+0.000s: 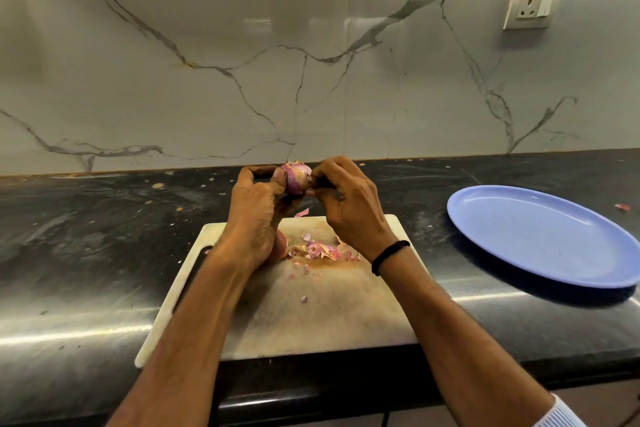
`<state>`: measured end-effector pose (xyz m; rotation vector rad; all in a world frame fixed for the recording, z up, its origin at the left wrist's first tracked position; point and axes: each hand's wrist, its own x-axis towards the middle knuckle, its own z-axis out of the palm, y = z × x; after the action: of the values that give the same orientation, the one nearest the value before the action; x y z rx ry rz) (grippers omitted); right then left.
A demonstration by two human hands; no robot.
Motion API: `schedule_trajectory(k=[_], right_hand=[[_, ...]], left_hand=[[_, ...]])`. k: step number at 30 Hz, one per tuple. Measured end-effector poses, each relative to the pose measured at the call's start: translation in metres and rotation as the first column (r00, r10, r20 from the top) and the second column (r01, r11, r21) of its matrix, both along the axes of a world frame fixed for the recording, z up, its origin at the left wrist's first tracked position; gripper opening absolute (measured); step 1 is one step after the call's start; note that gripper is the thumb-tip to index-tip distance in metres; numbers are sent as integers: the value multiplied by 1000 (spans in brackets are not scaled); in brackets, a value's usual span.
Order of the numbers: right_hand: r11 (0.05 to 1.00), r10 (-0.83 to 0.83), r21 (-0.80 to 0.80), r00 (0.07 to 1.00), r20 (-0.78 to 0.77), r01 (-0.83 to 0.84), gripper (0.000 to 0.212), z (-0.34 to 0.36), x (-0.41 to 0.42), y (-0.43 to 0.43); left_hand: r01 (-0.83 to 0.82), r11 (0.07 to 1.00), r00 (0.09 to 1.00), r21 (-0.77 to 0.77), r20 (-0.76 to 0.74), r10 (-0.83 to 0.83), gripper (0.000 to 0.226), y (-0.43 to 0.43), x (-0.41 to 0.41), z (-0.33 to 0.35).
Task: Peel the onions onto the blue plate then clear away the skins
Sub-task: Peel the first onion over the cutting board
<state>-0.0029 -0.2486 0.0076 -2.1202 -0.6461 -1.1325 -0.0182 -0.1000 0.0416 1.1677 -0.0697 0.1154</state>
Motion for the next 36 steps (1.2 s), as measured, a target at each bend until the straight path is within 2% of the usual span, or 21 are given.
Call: schedule_trajectory(k=[5, 9, 17, 24, 28, 31, 36], right_hand=[[997, 34, 68, 999, -4, -34, 30, 4, -3, 2], [999, 20, 43, 1000, 21, -20, 24, 3, -2, 2], [995, 18, 93, 999, 36, -21, 17, 2, 0, 1], [992, -20, 129, 997, 72, 11, 8, 1, 0, 1], [993, -32, 112, 997, 64, 24, 8, 1, -2, 1], [991, -51, 129, 997, 58, 43, 8, 2, -2, 1], [986, -31, 163, 998, 54, 22, 33, 6, -7, 0]], left_hand=[[-4, 1000, 1000, -8, -13, 3, 9, 1, 2, -1], [-2, 1000, 1000, 6, -7, 2, 8, 1, 3, -2], [-9, 999, 1000, 36, 7, 8, 12, 2, 3, -1], [8, 1000, 1000, 0, -25, -8, 10, 2, 1, 1], [19, 994, 996, -109, -81, -28, 18, 4, 3, 2], [18, 991, 995, -130, -98, -31, 21, 5, 2, 3], [28, 992, 993, -124, -110, -42, 16, 4, 0, 5]])
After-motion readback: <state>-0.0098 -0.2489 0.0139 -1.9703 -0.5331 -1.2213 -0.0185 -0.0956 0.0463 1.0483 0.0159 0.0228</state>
